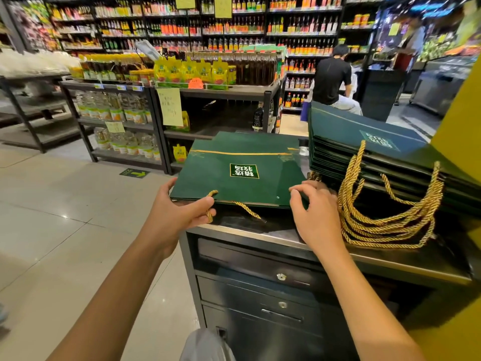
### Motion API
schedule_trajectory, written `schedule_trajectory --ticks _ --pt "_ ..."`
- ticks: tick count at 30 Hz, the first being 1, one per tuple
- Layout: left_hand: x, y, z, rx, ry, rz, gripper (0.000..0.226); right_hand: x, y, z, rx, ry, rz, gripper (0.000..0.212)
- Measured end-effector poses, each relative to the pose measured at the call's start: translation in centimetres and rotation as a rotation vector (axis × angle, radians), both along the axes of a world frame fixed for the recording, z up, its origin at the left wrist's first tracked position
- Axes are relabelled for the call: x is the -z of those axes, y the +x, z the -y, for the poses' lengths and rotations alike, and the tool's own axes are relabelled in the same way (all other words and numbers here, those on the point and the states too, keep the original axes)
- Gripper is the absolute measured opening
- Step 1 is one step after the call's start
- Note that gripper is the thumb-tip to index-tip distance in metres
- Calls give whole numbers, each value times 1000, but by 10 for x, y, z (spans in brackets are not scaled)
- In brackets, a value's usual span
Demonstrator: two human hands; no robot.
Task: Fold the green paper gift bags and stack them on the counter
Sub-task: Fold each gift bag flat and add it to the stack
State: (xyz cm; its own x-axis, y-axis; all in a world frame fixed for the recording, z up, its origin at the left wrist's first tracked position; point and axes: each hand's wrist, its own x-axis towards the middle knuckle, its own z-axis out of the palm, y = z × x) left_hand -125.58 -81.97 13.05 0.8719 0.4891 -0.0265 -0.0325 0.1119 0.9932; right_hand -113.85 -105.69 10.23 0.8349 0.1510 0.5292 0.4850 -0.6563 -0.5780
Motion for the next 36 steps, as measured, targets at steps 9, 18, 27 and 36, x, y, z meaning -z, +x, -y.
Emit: schedule_trajectory --ticks 9,18,27,36 --pt "-17 2 23 35 -178 82 96 3 -40 -11 -271 157 399 13" --pt "-21 3 24 21 -218 89 74 -4 -72 -49 -421 -168 -160 25" --pt "-21 -2 5 -18 -178 81 68 -24 -57 -17 -609 -16 -508 22" --pt "-8 -12 -19 -81 -106 29 64 -55 -48 33 -642 -54 -687 20"
